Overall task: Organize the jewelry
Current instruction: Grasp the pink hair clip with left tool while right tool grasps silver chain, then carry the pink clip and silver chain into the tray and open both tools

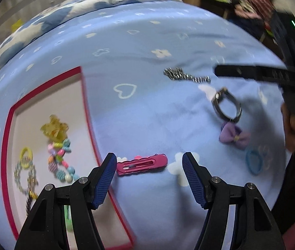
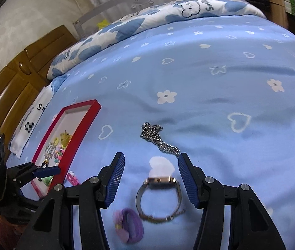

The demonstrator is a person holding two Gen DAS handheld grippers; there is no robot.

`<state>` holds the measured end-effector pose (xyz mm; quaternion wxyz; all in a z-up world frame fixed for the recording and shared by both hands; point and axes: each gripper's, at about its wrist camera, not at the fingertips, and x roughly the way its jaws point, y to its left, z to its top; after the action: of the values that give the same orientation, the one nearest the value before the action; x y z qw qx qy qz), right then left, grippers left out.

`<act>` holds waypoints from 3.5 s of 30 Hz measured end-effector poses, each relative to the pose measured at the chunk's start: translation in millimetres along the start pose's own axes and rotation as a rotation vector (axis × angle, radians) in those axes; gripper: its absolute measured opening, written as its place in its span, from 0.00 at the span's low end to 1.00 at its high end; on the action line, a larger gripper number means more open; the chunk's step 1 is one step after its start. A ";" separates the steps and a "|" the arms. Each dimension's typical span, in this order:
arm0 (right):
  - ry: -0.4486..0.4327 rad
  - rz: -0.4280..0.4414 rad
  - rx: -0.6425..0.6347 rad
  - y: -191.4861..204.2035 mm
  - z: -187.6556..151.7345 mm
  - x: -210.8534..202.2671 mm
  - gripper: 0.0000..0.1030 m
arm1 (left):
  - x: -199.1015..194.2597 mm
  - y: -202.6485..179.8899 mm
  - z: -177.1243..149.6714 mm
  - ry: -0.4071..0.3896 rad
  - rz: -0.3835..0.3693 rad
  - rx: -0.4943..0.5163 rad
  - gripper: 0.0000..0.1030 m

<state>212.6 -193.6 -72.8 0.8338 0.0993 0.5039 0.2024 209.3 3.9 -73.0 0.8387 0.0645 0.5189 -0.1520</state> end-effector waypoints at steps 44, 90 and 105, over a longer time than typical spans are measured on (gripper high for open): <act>-0.108 0.084 -0.031 50.2 25.0 -14.6 0.07 | -60.5 56.5 -22.3 -0.208 -0.137 -0.328 0.15; -0.016 0.301 -0.206 212.1 9.6 36.1 0.07 | -104.9 168.2 -102.7 -0.262 0.065 -0.641 0.15; 0.079 0.270 -0.189 203.5 -4.3 87.9 0.07 | -60.1 182.1 -89.7 -0.190 0.122 -0.653 0.16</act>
<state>196.6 27.6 -70.0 0.7841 0.0792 0.4971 0.3630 166.6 211.3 -69.2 0.8672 -0.1909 0.4550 0.0671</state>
